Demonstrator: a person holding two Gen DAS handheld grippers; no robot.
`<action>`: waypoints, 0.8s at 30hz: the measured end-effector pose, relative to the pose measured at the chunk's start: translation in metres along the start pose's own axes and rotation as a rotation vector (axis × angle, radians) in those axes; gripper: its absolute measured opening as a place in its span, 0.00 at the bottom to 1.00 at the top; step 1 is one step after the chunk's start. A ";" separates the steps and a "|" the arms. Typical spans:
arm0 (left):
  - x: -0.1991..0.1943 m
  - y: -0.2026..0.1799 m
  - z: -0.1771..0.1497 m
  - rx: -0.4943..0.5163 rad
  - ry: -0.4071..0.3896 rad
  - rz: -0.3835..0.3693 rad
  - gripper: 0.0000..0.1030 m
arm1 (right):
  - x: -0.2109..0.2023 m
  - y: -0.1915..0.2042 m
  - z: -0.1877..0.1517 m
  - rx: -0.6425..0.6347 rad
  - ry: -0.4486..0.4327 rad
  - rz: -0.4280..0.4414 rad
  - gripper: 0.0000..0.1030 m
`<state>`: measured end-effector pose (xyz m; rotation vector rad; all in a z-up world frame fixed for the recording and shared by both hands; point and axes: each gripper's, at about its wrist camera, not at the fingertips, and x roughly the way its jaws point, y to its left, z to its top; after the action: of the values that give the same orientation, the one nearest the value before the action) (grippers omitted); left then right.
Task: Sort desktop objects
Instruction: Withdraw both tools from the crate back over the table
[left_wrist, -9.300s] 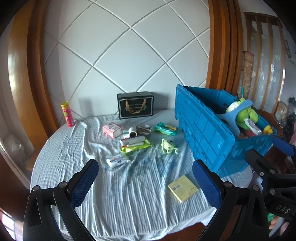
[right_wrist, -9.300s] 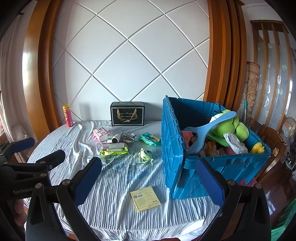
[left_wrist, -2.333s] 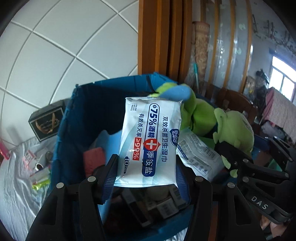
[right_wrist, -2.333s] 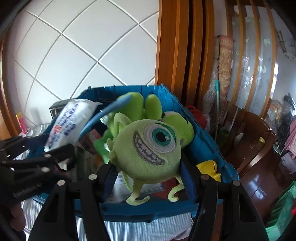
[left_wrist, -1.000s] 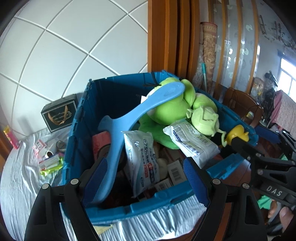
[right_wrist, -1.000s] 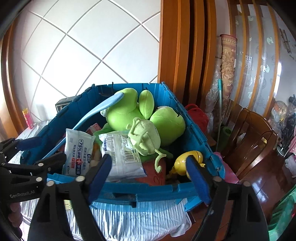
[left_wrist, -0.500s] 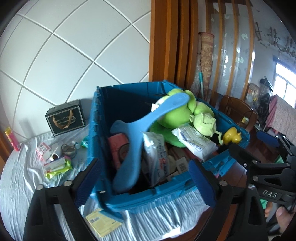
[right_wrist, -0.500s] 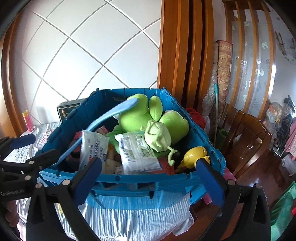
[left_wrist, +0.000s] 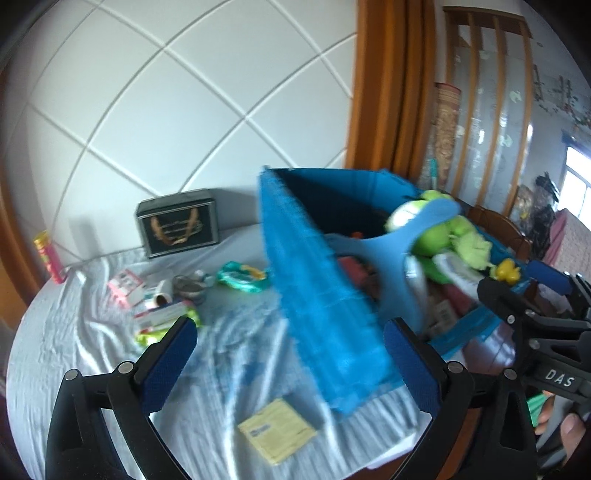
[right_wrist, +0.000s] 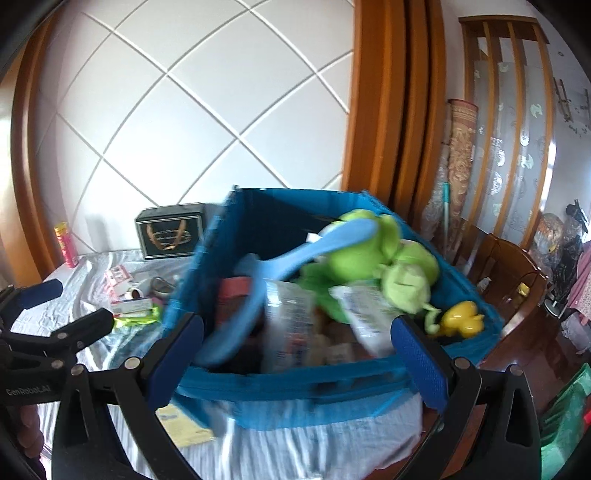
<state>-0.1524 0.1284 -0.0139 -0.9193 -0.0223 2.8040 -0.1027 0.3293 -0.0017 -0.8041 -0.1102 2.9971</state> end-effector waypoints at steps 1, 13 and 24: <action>0.000 0.013 -0.002 -0.011 0.004 0.010 0.99 | 0.001 0.011 0.001 -0.004 -0.004 0.011 1.00; 0.022 0.163 -0.039 -0.153 0.104 0.208 0.99 | 0.052 0.159 0.009 -0.129 0.030 0.246 1.00; 0.083 0.241 -0.048 -0.281 0.226 0.399 0.99 | 0.155 0.236 0.007 -0.209 0.150 0.432 1.00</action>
<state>-0.2325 -0.0945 -0.1189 -1.4459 -0.2298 3.0860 -0.2444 0.1023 -0.0917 -1.2124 -0.2836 3.3464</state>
